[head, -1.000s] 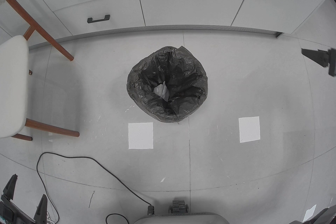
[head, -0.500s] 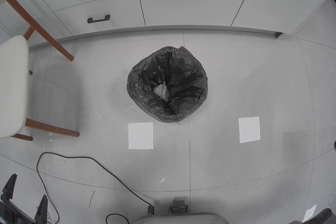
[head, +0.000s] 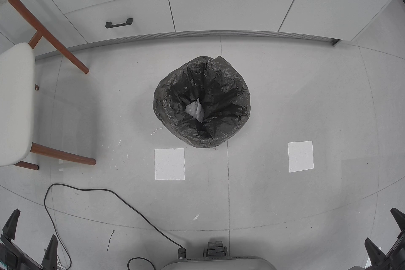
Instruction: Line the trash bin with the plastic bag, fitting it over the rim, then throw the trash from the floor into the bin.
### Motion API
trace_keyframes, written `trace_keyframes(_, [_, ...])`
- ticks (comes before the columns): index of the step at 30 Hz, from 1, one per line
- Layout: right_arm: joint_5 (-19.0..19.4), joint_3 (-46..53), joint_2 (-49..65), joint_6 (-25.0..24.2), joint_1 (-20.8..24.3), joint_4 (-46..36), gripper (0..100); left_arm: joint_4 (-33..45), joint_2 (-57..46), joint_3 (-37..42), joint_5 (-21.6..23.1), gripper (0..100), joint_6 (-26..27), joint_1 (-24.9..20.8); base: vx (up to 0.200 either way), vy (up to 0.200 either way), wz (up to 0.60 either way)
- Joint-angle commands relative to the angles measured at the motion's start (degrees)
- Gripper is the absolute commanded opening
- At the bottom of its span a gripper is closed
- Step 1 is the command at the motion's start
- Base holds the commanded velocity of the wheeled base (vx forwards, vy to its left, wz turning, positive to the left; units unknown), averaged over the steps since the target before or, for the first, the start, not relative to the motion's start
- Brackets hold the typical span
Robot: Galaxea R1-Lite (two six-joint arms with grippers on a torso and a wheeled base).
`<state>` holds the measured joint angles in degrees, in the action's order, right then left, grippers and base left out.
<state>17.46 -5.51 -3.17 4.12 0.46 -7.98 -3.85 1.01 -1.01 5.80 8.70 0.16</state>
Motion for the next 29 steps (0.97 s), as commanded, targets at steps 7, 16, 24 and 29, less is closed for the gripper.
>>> trace_keyframes(7, [-2.25,0.85,2.64,0.19,-0.2,0.78,100,-0.01,-1.01,1.01,-0.09,100,-0.53,0.02,0.0,0.0,0.0])
trace_keyframes(16, [-2.34,1.03,2.64,0.19,-0.2,0.87,100,-0.01,-1.01,1.01,-0.09,100,-0.53,0.02,0.0,0.0,0.0])
trace_keyframes(24, [-2.52,1.03,2.55,0.54,-0.2,0.78,100,-0.01,-1.01,1.01,-0.09,100,-0.53,0.02,0.0,0.0,0.0])
trace_keyframes(29, [-5.59,1.03,2.55,0.71,-0.2,0.87,100,-0.01,-1.01,1.01,-0.09,100,-0.53,0.02,0.0,0.0,0.0])
